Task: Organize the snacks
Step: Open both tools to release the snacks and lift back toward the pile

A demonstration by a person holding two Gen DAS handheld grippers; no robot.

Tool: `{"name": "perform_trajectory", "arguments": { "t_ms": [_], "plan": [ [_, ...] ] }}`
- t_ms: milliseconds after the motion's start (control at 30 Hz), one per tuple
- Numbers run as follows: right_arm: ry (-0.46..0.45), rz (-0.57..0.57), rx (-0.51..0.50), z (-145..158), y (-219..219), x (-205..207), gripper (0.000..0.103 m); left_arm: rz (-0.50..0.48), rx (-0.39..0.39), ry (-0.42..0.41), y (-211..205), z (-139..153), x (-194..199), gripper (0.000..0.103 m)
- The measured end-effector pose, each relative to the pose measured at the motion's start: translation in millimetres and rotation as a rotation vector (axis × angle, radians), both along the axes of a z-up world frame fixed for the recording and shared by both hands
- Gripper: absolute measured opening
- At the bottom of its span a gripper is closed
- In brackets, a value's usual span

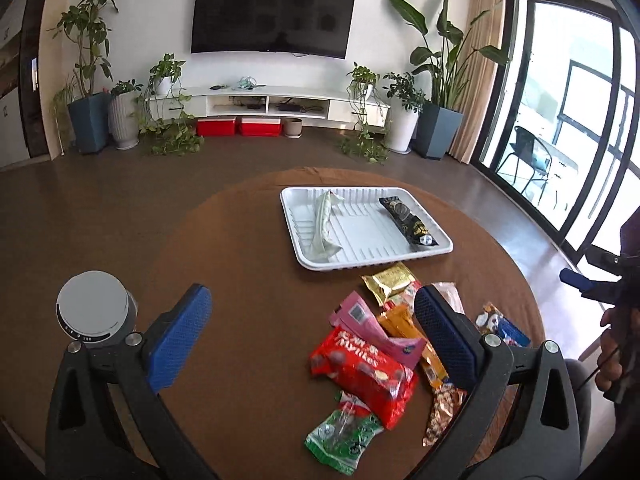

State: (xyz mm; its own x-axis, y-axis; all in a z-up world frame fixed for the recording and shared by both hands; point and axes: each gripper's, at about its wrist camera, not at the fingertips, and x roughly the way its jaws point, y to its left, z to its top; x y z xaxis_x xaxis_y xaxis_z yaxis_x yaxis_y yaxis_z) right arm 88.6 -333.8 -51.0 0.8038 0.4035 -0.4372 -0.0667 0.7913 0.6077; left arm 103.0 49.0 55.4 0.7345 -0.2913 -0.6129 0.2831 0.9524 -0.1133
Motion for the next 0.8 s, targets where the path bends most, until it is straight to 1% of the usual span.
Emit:
{"name": "perform_trajectory", "arguments": {
  "t_ms": [100, 233, 333, 367, 433, 533, 600, 633, 700, 767, 800],
  "plan": [
    [0.042, -0.041, 0.008, -12, 3, -21, 0.103, -0.021, 0.034, 0.024, 0, -12, -27, 0.103],
    [0.109, -0.064, -0.001, -29, 9, -35, 0.103, -0.06, 0.06, 0.062, -3, -34, -48, 0.103],
    [0.217, -0.055, 0.039, -51, 17, -37, 0.103, -0.109, 0.096, 0.101, -14, -57, -54, 0.103],
    [0.236, -0.037, 0.063, -58, 23, -37, 0.103, -0.127, 0.106, 0.111, -16, -62, -56, 0.103],
    [0.245, -0.019, 0.075, -66, 32, -42, 0.102, -0.164, 0.113, 0.143, -21, -75, -54, 0.103],
    [0.267, 0.014, 0.06, -75, 52, -41, 0.101, -0.221, 0.093, 0.189, -28, -90, -46, 0.103],
    [0.282, 0.033, 0.049, -79, 63, -39, 0.099, -0.265, 0.105, 0.23, -35, -98, -43, 0.103],
    [0.286, 0.043, 0.043, -80, 69, -38, 0.098, -0.279, 0.117, 0.243, -38, -97, -42, 0.102],
    [0.288, 0.061, 0.013, -81, 81, -37, 0.095, -0.3, 0.136, 0.273, -46, -107, -39, 0.102],
    [0.284, 0.073, -0.016, -80, 88, -37, 0.093, -0.313, 0.135, 0.29, -49, -110, -35, 0.097],
    [0.281, 0.08, -0.032, -80, 92, -38, 0.091, -0.321, 0.134, 0.301, -51, -113, -31, 0.091]
  ]
}}
